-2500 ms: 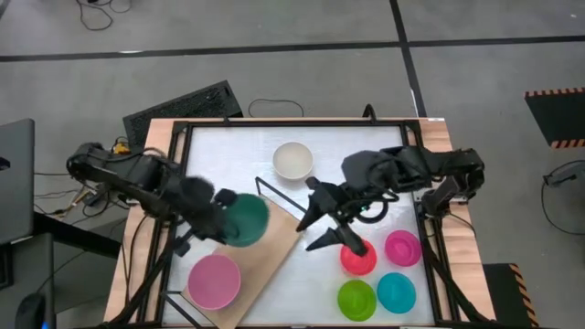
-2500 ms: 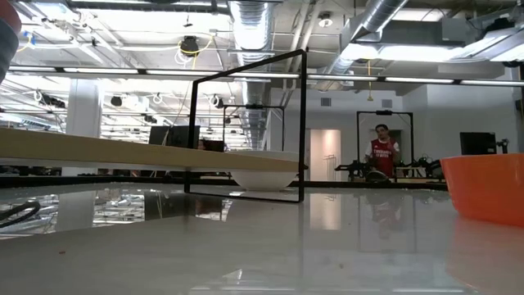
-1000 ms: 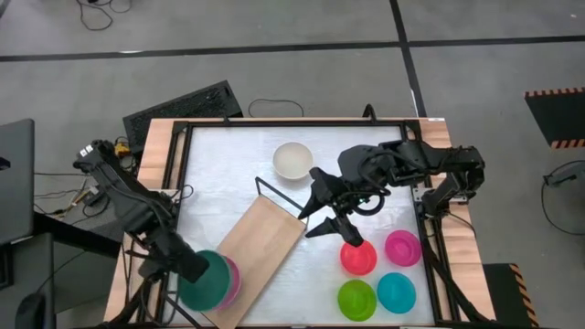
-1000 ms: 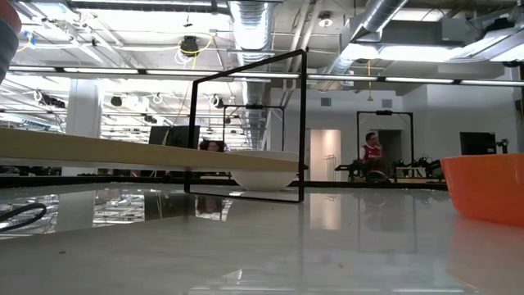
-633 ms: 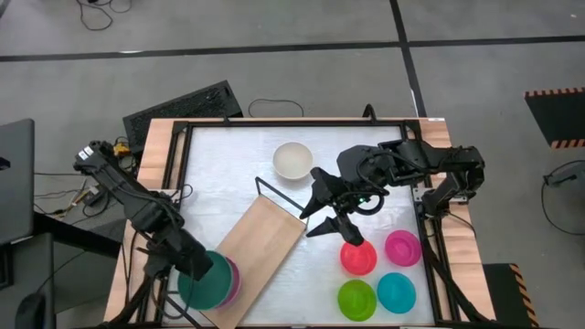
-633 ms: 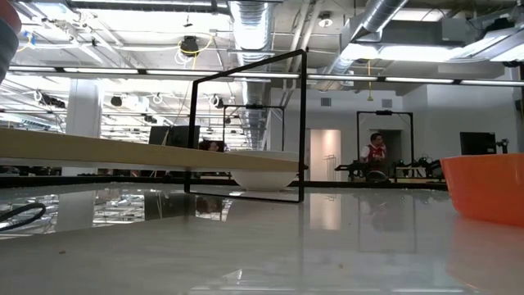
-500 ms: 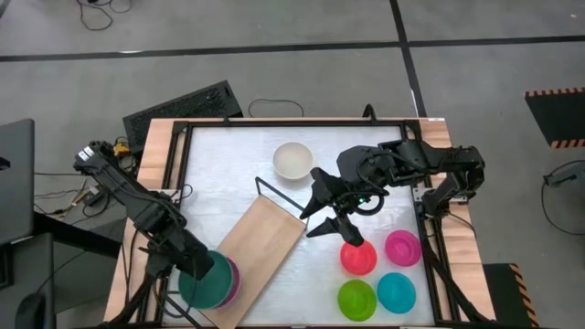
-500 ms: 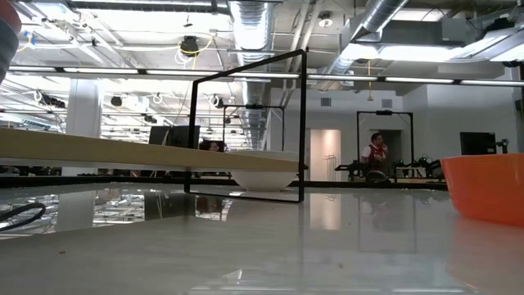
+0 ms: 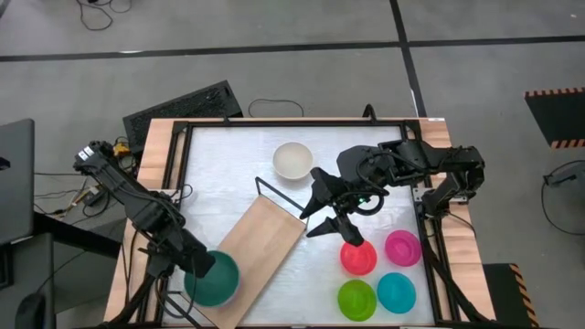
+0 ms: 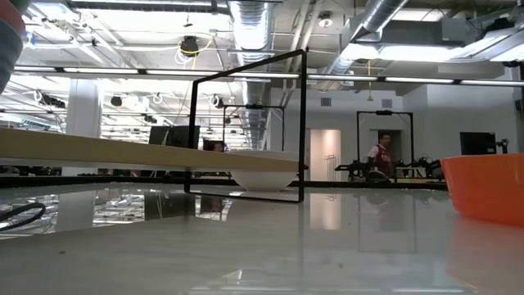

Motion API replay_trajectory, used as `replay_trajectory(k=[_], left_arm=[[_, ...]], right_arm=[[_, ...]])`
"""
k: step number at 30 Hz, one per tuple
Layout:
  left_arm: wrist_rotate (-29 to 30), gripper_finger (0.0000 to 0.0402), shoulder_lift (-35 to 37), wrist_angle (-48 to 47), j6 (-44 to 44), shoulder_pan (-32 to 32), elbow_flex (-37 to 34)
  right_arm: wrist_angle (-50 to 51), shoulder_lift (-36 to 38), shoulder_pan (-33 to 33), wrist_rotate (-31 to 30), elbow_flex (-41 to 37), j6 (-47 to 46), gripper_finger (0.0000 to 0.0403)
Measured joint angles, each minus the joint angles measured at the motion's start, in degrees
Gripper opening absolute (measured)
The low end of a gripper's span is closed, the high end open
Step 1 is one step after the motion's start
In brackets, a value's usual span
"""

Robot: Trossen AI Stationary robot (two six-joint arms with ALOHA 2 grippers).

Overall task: Place and stack bowls onto a shelf
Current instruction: Stack the big green bowl on the big pink bowl on the shelf

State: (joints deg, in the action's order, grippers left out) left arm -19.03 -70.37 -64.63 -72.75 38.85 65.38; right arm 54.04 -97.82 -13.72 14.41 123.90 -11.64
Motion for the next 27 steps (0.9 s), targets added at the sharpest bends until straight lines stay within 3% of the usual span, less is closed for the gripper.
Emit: replay_trajectory(k=[5,9,12,16,20,25,27], left_arm=[[2.0,0.0137,0.0,-1.8,2.0,0.0,1.3],[7.4,0.0161,0.0,-3.2,4.2,0.3,4.5],[10.9,0.0169,0.0,-5.3,4.9,1.0,7.9],[10.7,0.0166,0.0,-6.4,12.7,1.1,10.2],[8.1,0.0138,0.3,-3.4,27.5,1.3,10.3],[5.5,0.0029,1.3,3.9,41.6,1.4,10.3],[6.9,0.0011,2.3,6.2,48.0,1.9,10.0]], right_arm=[[0.0,0.0,0.0,0.0,0.0,0.0,0.0238],[0.1,0.0,0.0,0.0,0.0,0.1,0.0238],[0.2,0.0,0.0,0.0,0.0,0.1,0.0238],[1.4,0.0,0.0,0.0,0.0,0.1,0.0238],[3.5,0.0,0.0,-1.0,0.0,0.1,0.0238],[6.4,0.0,0.0,-3.2,0.0,0.1,0.0238],[7.1,0.0,0.0,-4.1,0.0,0.1,0.0238]])
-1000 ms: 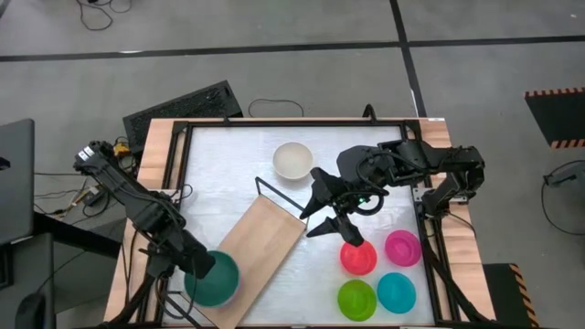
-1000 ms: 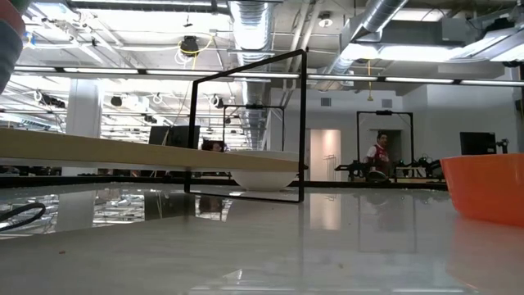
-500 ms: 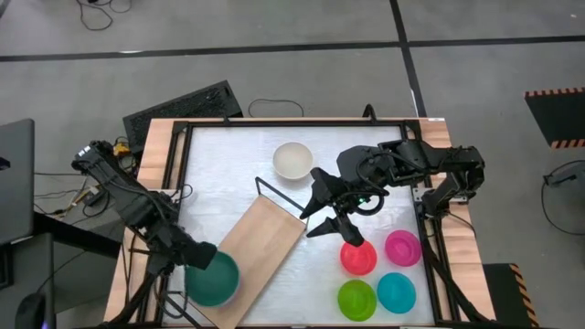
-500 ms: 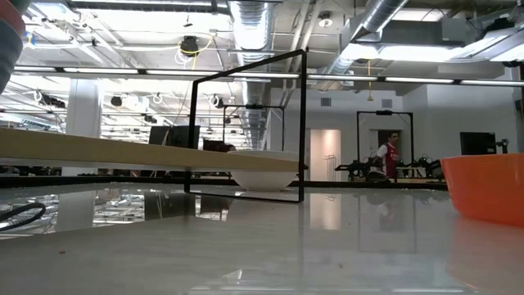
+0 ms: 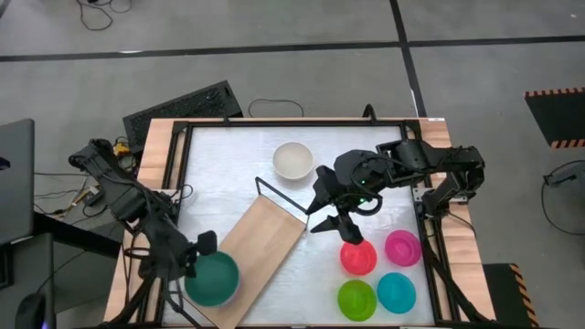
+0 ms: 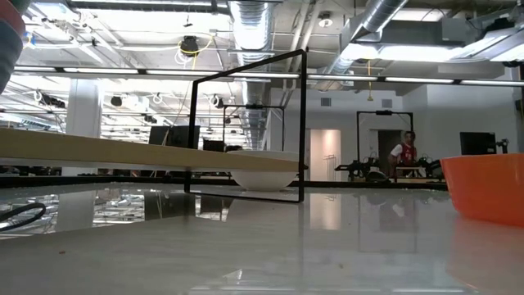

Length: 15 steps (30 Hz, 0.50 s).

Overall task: Place and stack bowls onto a shelf
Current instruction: Stack the big green bowl on the big pink bowl on the shelf

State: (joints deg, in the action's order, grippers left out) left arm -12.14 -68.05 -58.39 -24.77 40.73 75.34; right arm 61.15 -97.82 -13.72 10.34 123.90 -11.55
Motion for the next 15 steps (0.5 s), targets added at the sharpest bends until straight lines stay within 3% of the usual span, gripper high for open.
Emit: replay_trajectory(k=[5,15], left_arm=[[7.4,0.0001,6.2,14.1,11.4,2.7,-7.3],[17.4,0.0000,26.6,41.5,27.4,5.1,-32.3]], right_arm=[[0.2,0.0,0.0,-0.4,0.0,0.0,0.0238],[0.1,0.0,0.4,-0.8,0.0,2.6,0.0238]])
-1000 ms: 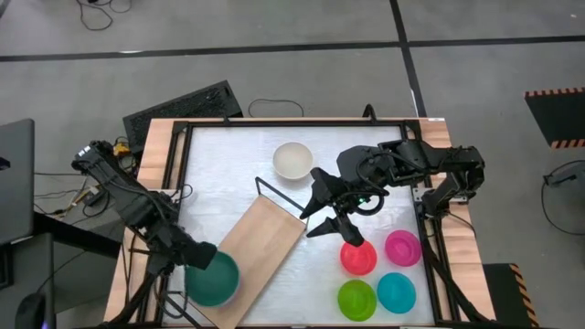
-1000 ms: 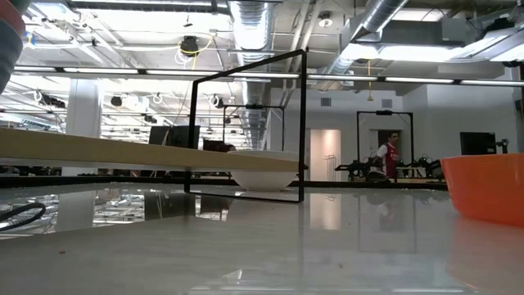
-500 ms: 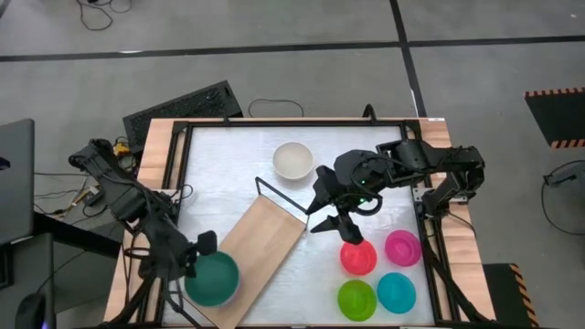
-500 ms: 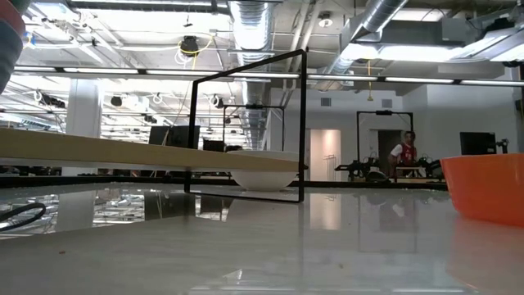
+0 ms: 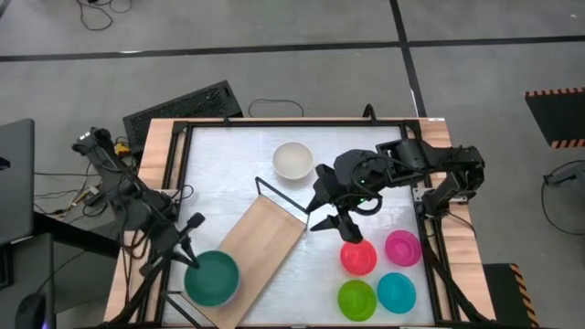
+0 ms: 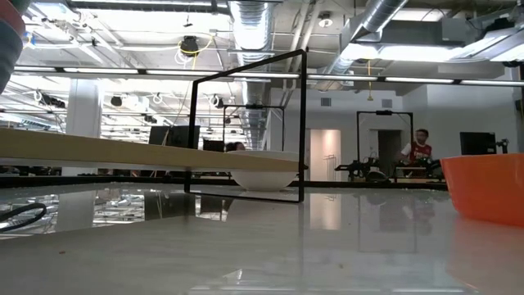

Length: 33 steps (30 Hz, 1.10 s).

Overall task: Place and stack bowls onto a shelf
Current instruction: Stack the big green bowl on the big pink bowl on the shelf

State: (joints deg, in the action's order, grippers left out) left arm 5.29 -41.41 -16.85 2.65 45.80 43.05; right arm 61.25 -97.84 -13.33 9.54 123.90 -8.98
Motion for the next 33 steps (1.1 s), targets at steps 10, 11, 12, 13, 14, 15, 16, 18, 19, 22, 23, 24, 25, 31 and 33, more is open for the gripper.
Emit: replay_trajectory(k=[10,11,12,13,14,15,16,18,19,22,23,24,25,31,33], left_arm=[[-1.9,0.0000,3.2,4.8,4.4,0.0,-10.2],[-1.9,0.0000,3.2,4.8,3.9,0.0,-10.7],[-1.9,0.0000,3.3,5.0,3.5,0.0,-11.2],[-1.9,0.0000,3.6,5.3,3.4,0.1,-11.8],[-1.9,0.0000,3.7,6.2,3.4,0.3,-12.8],[-1.8,0.0000,4.0,7.4,3.4,0.6,-13.9],[-1.6,0.0000,4.2,9.0,3.5,1.0,-15.1],[-0.2,0.0000,4.5,13.0,4.5,1.8,-17.6],[0.9,0.0000,4.7,14.8,5.0,2.2,-18.6],[4.4,0.0000,4.8,19.2,5.4,3.5,-20.8],[5.1,0.0000,4.8,19.6,5.4,3.9,-21.2],[5.6,0.0000,4.9,19.6,5.5,4.3,-21.6],[5.8,0.0000,4.9,19.4,5.8,4.7,-22.1],[9.1,0.0000,4.8,19.2,5.0,6.9,-22.8],[10.2,0.0000,4.8,18.3,4.7,7.5,-22.8]], right_arm=[[0.0,0.0,1.7,-0.7,0.0,-3.3,0.0238],[0.0,0.0,1.9,-0.7,0.0,-3.4,0.0238],[0.0,0.0,1.9,-0.7,0.0,-3.5,0.0238],[0.0,0.0,1.9,-0.7,0.0,-3.5,0.0238],[0.0,0.0,1.9,-0.7,0.0,-3.5,0.0238],[0.0,0.0,1.9,-0.7,0.0,-3.5,0.0238],[0.0,0.0,1.9,-0.7,0.0,-3.5,0.0238],[0.0,0.0,1.9,-0.7,0.0,-3.5,0.0238],[0.0,0.0,1.9,-0.7,0.0,-3.5,0.0238],[0.0,0.0,2.2,-0.7,0.0,-3.3,0.0238],[0.0,0.0,2.2,-0.7,0.0,-3.2,0.0238],[0.0,0.0,2.3,-0.7,0.0,-3.2,0.0238],[0.0,0.0,2.4,-0.7,0.0,-3.2,0.0238],[-0.2,0.0,3.0,-0.7,0.0,-3.2,0.0238],[-0.2,0.0,3.1,-0.7,0.0,-3.2,0.0238]])
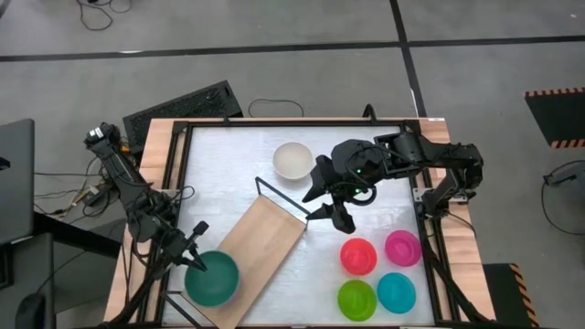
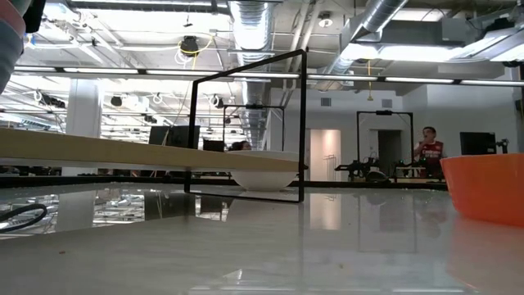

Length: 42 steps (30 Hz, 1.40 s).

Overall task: Place and stack bowls onto a shelf
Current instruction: Stack the big green bowl on the big pink bowl on the shelf, then stack the big white bowl on the big green bowl on the shelf

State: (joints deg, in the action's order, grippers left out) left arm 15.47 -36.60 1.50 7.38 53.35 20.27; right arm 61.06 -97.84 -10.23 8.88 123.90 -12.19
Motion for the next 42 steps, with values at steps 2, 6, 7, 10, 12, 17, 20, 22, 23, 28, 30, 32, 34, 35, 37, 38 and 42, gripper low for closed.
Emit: replay_trajectory(k=[2,6,7,10,12,17,20,22,23,28,30,32,34,35,37,38,42], left_arm=[[0.7,0.0000,0.0,-1.2,0.4,0.4,0.0],[1.3,0.0000,0.0,-1.3,0.4,1.2,0.0],[1.4,0.0000,0.0,-1.4,0.5,1.4,0.0],[1.8,0.0000,0.0,-1.9,0.8,1.9,0.0],[1.8,0.0000,0.0,-2.1,0.7,2.1,0.0],[3.4,0.0000,0.6,-0.2,0.7,2.1,0.5],[5.6,0.0000,2.1,0.1,0.6,2.1,3.2],[8.2,0.0000,3.6,-0.1,-0.5,2.1,5.3],[9.6,0.0000,4.5,-0.4,-1.3,2.1,6.4],[28.3,0.0000,8.5,-0.5,2.1,2.1,11.9],[34.6,0.0005,9.9,-0.6,1.6,2.0,13.5],[34.8,0.0014,10.9,-0.5,-2.9,2.0,14.6],[34.7,0.0026,11.4,-0.6,-4.8,2.1,15.4],[34.7,0.0034,11.5,-0.7,-4.8,2.1,15.5],[34.7,0.0049,11.5,-0.8,-4.7,2.0,15.5],[34.6,0.0057,11.5,-0.8,-4.7,2.0,15.5],[33.2,0.0086,10.7,-2.2,-2.4,2.1,15.0]], right_arm=[[0.0,0.0,0.3,0.0,0.0,0.0,0.0238],[-0.3,0.0,0.7,0.0,0.0,0.0,0.0238],[-0.4,0.0,0.8,0.0,0.0,0.0,0.0238],[-0.3,0.0,1.1,0.0,0.0,-0.3,0.0238],[-0.3,0.0,1.3,0.0,0.0,-0.4,0.0238],[-0.3,0.0,1.8,-3.8,0.0,-0.4,0.0238],[-0.1,-0.2,2.8,-11.4,0.0,0.0,0.0238],[-0.1,-0.8,4.7,-15.2,0.0,1.6,0.0238],[0.7,-1.0,6.0,-16.3,0.0,2.5,0.0238],[5.0,-5.2,13.8,-15.5,0.0,9.6,0.0238],[7.3,-8.4,16.1,-13.6,-0.1,16.9,0.0238],[9.8,-10.8,17.9,-11.0,-0.1,23.6,0.0238],[13.0,-13.9,19.4,-10.6,-0.1,28.8,0.0238],[13.8,-14.9,20.0,-10.6,-0.1,30.9,0.0238],[15.7,-17.8,21.4,-10.5,-0.1,34.2,0.0239],[16.1,-19.2,21.8,-10.0,-0.1,35.2,0.0241],[15.2,-24.4,23.1,-8.0,-0.1,38.6,0.0258]])
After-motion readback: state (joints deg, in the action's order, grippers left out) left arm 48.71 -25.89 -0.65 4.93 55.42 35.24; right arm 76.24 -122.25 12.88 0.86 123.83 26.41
